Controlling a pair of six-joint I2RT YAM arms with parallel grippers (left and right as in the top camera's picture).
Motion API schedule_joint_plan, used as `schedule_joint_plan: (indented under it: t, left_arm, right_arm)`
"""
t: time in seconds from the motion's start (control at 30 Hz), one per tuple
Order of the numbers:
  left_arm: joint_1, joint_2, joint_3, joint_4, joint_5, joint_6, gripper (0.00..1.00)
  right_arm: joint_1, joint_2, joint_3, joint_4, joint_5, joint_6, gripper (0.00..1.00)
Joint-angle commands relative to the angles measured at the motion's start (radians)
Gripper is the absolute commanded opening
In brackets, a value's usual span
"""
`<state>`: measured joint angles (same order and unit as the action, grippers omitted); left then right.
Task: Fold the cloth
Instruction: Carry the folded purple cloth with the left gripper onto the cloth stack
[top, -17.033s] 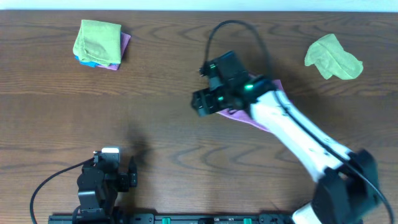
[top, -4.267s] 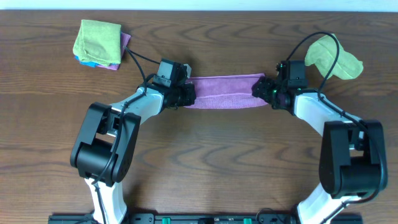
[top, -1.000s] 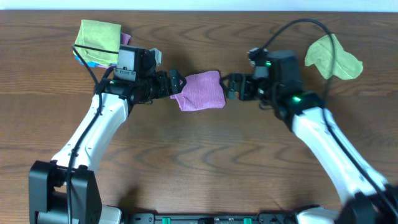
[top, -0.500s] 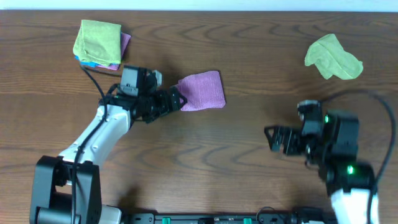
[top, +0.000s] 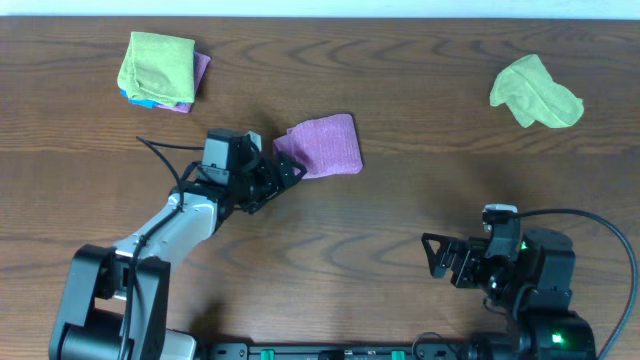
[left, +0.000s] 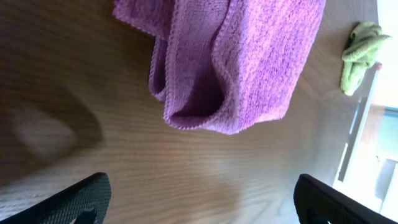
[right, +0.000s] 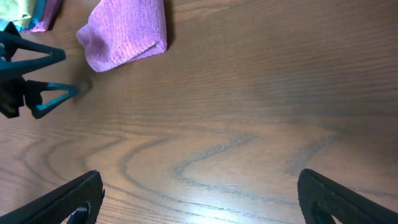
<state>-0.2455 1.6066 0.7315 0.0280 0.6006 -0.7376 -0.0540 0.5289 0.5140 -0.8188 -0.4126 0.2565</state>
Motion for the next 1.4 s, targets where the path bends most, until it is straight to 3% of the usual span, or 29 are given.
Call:
schedule_joint_plan:
  t: [0.0,0.33,0.43,0.5,0.57,0.63,0.7,0.9,1.03,1.37]
  left_arm:
    - [-0.027,0.025,-0.005,0.037,-0.080,-0.042,0.95]
    - [-0.040,0.192,-0.005,0.263,-0.085,-0.164,0.95]
    - [-0.046,0.255,-0.005,0.358,-0.088,-0.195,1.00]
    - [-0.056,0.301,-0.005,0.439,-0.088,-0.208,0.86]
    - [-0.069,0.359,-0.004,0.537,-0.089,-0.220,0.49]
    - [-0.075,0.406,-0.002,0.606,-0.091,-0.229,0.24]
    - [-0.076,0.433,-0.002,0.669,-0.088,-0.229,0.06]
    - [-0.039,0.396,0.051,0.875,-0.057,-0.233,0.06]
    - [0.035,0.307,0.194,0.754,-0.064,-0.218,0.06]
    - [0.207,0.254,0.640,0.164,-0.224,0.008,0.06]
  right_arm:
    - [-0.007,-0.005,-0.005,-0.005,-0.010,0.020,0.99]
    - [-0.007,-0.005,-0.005,-0.005,-0.010,0.020,0.99]
    - [-0.007,-0.005,-0.005,-0.005,-0.010,0.020,0.99]
    - [-0.007,-0.005,-0.005,-0.005,-0.010,0.020,0.99]
    - [-0.007,-0.005,-0.005,-0.005,-0.010,0.020,0.99]
    - [-0.007,-0.005,-0.005,-0.005,-0.010,0.020,0.99]
    - [-0.007,-0.005,-0.005,-0.005,-0.010,0.020,0.99]
    - [-0.007,-0.005,-0.005,-0.005,-0.010,0.020,0.99]
    - [-0.007,-0.005,-0.005,-0.005,-0.010,0.020,0.99]
    - [-0.007,-0.005,-0.005,-0.005,-0.010,0.020,0.99]
